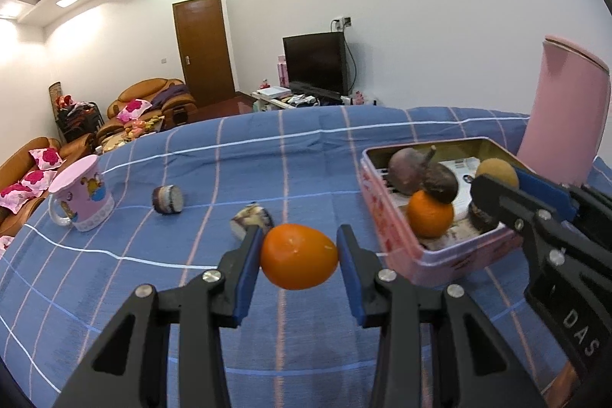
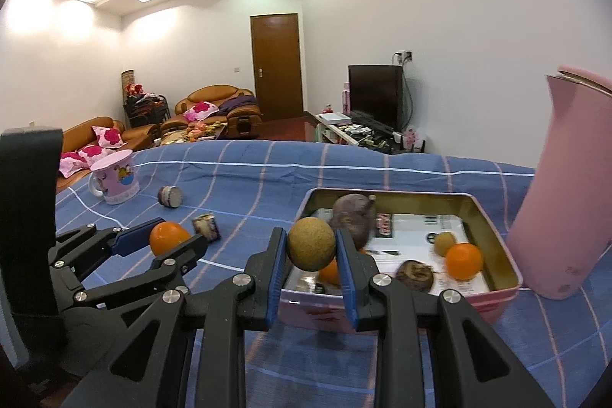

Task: Organize fruits
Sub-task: 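Carry the orange and yellow-brown fruit over the tin box with both tools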

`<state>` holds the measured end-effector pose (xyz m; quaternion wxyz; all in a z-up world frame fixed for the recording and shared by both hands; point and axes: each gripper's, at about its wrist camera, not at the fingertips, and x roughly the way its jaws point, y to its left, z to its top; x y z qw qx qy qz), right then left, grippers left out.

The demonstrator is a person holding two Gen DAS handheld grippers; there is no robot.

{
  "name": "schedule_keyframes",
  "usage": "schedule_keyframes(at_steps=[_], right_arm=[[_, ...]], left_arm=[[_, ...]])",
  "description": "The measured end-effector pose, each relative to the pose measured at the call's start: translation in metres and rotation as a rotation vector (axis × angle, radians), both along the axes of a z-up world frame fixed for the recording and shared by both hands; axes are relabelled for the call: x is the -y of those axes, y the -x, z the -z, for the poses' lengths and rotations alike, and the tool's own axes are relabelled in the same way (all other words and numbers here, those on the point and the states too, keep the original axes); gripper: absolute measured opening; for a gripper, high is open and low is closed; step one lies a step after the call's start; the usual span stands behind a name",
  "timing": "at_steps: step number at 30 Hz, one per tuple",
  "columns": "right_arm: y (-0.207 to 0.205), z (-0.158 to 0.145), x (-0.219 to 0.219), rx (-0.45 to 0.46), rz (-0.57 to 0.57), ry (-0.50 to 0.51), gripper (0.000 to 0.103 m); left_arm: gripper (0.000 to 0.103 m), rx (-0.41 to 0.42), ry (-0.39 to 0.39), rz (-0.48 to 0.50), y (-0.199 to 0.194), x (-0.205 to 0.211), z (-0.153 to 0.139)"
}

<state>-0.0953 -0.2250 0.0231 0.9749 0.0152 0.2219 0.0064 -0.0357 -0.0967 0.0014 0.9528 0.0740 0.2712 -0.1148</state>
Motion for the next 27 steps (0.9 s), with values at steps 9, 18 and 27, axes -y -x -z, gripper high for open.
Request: schedule_keyframes(at_steps=[9,18,27], right_arm=[[0.005,-0.002,0.040,0.007,0.064,-0.003,0.028],[0.007,-0.005,0.075,0.021,0.135,-0.001,0.028],[0.005,-0.008,0.105,0.029,0.209,-0.016,0.028]], left_arm=[[0.041,-0.001,0.027,0.032,0.003,0.028,-0.001],[0.041,0.006,0.046,0.075,0.002,0.058,-0.006],[0.041,0.007,0.055,0.117,-0.005,0.087,-0.007]])
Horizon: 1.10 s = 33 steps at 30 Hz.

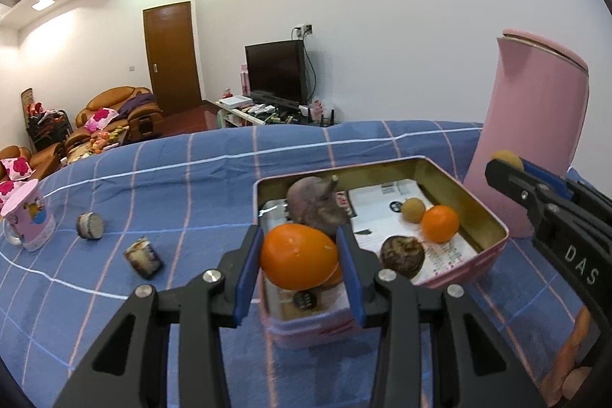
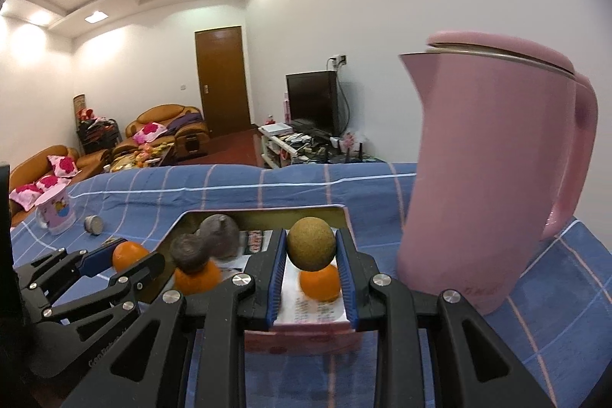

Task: Organize fruits
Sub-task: 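Carry the orange and yellow-brown fruit over the tin box with both tools, then open both tools to drop the fruits into the tin box and lift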

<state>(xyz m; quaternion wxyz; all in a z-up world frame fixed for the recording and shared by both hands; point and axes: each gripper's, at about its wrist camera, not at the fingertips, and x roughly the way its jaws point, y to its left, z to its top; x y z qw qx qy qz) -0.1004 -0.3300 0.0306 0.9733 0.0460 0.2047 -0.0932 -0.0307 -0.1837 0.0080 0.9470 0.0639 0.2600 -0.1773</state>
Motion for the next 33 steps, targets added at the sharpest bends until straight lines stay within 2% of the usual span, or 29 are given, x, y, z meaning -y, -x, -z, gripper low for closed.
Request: schedule_keyframes(at_steps=[7,18,23,30,33], right_arm=[[-0.009,-0.002,0.009,0.013,0.053,0.047,0.028],[-0.048,0.006,0.016,-0.043,0.064,0.048,0.028],[-0.066,0.011,0.019,-0.075,0.045,0.026,0.028],[-0.083,0.017,0.019,-0.128,-0.017,-0.019,0.028],[-0.089,0.021,0.019,-0.151,-0.055,-0.046,0.028]], left_arm=[[0.042,-0.013,0.033,0.013,-0.012,0.018,-0.003],[0.042,-0.020,0.041,0.007,-0.033,0.035,-0.003],[0.041,-0.021,0.018,0.015,-0.040,0.041,0.002],[0.041,-0.107,0.045,0.018,-0.058,0.040,0.009],[0.039,-0.119,0.043,0.010,-0.060,0.039,0.010]])
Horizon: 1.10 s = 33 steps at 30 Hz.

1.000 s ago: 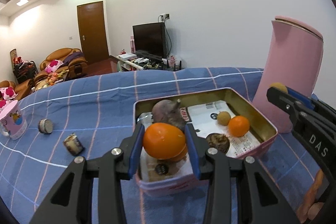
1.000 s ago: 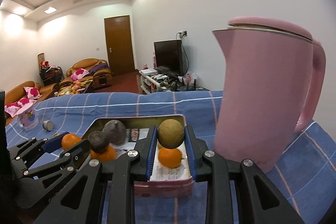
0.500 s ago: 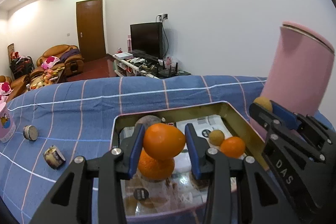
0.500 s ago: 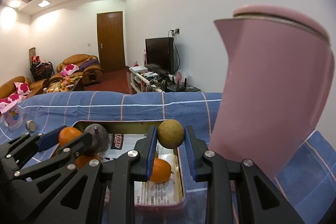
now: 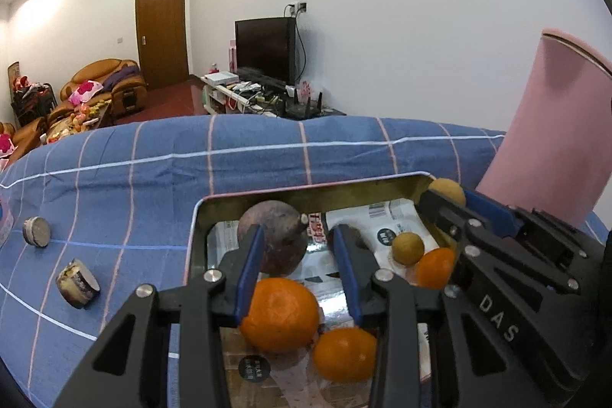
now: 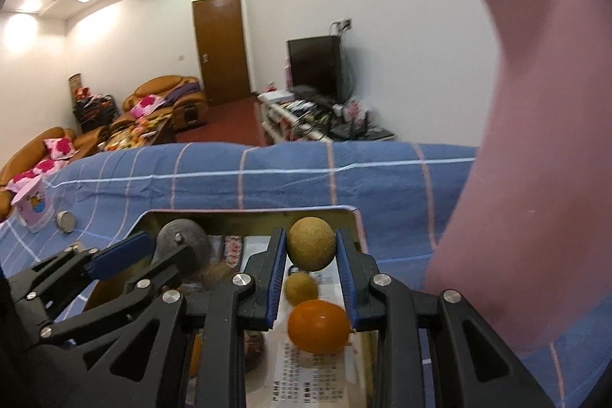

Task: Organize fruits
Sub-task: 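Open both tools to drop the fruits into the tin box and lift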

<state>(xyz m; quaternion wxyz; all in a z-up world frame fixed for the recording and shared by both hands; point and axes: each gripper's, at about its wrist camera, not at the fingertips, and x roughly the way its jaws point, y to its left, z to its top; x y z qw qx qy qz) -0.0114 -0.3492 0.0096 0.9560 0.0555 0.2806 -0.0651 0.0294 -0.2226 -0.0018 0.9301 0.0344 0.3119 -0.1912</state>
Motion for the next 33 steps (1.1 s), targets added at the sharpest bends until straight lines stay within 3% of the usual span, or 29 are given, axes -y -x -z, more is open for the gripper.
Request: schedule_keyframes(at_steps=[11,14,19,20,22,27,29,33], right_arm=[[-0.010,0.009,0.010,-0.031,-0.066,-0.115,0.029],[-0.005,0.007,0.012,-0.008,-0.058,-0.119,0.029],[0.009,-0.003,0.014,0.062,-0.037,-0.127,0.029],[0.012,-0.005,0.015,0.077,-0.028,-0.126,0.029],[0.018,-0.008,0.016,0.101,-0.006,-0.127,0.038],[0.041,-0.018,0.013,0.263,0.052,-0.102,0.082],[0.050,-0.021,0.007,0.325,0.066,-0.064,0.087],[0.055,-0.025,-0.008,0.361,0.077,0.031,0.087]], left_arm=[[0.045,0.018,-0.022,-0.030,0.001,-0.002,0.001],[0.060,0.035,-0.020,-0.060,0.003,-0.007,0.000],[0.099,0.090,-0.001,-0.125,0.011,-0.020,-0.006],[0.103,0.101,0.000,-0.133,0.011,-0.022,-0.007],[0.103,0.134,0.012,-0.132,0.016,-0.026,-0.011],[0.103,0.174,0.006,-0.121,0.024,-0.028,-0.017],[0.103,0.197,-0.014,-0.116,0.028,-0.027,-0.017],[0.103,0.244,-0.036,-0.127,0.036,-0.032,-0.019]])
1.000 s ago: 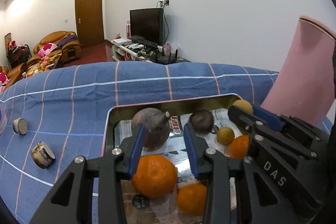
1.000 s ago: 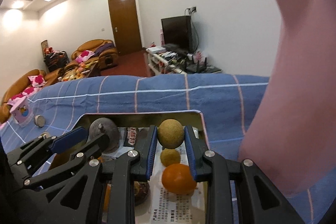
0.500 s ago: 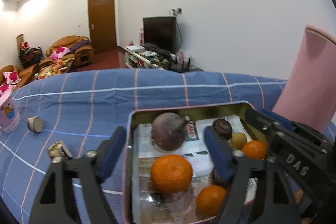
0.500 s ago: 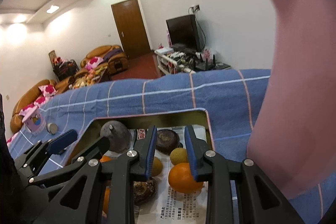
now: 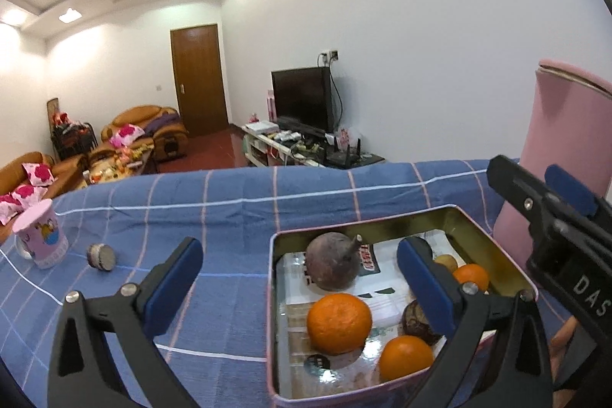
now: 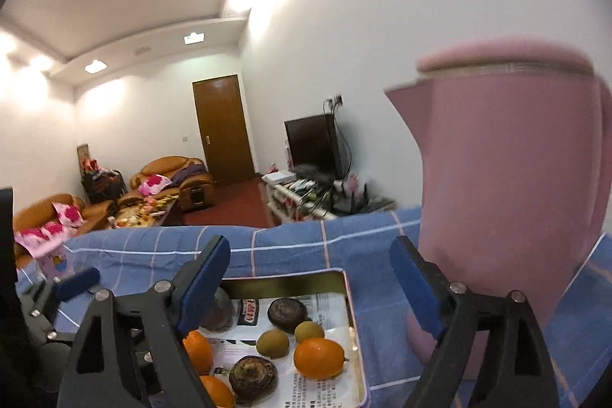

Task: Organize fruits
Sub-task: 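Open both tools to drop the fruits into the tin box and lift, then move both open tools away from the tin toward the can and wrapped item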

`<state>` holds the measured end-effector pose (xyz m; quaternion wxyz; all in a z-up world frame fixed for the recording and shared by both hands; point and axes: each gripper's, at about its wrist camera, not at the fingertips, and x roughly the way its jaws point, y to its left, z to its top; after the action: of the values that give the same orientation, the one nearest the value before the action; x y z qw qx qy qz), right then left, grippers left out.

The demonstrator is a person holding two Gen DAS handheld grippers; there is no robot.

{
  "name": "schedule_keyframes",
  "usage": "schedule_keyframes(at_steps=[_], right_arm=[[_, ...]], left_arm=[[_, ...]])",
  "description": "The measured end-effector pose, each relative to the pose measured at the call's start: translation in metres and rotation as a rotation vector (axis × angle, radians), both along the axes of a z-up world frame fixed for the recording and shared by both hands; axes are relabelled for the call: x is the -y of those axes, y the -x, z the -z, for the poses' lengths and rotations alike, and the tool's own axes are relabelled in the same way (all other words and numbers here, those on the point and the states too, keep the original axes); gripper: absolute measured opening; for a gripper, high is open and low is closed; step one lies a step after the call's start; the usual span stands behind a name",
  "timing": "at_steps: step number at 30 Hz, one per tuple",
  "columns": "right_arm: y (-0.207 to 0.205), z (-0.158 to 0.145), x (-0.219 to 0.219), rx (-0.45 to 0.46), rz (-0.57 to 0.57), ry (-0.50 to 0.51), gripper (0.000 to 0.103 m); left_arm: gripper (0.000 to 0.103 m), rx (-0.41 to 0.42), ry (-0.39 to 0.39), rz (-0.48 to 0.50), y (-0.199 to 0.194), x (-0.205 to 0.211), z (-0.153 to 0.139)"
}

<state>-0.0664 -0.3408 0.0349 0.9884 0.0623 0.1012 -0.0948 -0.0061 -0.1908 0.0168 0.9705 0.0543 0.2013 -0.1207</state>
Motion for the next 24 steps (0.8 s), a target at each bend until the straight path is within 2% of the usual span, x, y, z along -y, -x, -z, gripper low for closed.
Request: schedule_keyframes(at_steps=[4,10,16,24], right_arm=[[0.003,-0.001,-0.005,0.010,0.025,0.022,0.087],[0.007,0.004,-0.002,-0.039,0.064,-0.011,0.087],[0.019,0.006,-0.009,-0.053,0.098,-0.027,0.087],[0.037,0.006,-0.026,-0.057,0.143,-0.051,0.087]], left_arm=[[0.103,0.048,-0.014,-0.015,0.008,-0.005,0.001],[0.103,0.041,-0.014,-0.022,0.013,-0.016,0.002],[0.103,0.017,0.011,-0.029,0.016,-0.030,0.002],[0.103,-0.009,0.008,-0.023,0.024,-0.047,0.004]])
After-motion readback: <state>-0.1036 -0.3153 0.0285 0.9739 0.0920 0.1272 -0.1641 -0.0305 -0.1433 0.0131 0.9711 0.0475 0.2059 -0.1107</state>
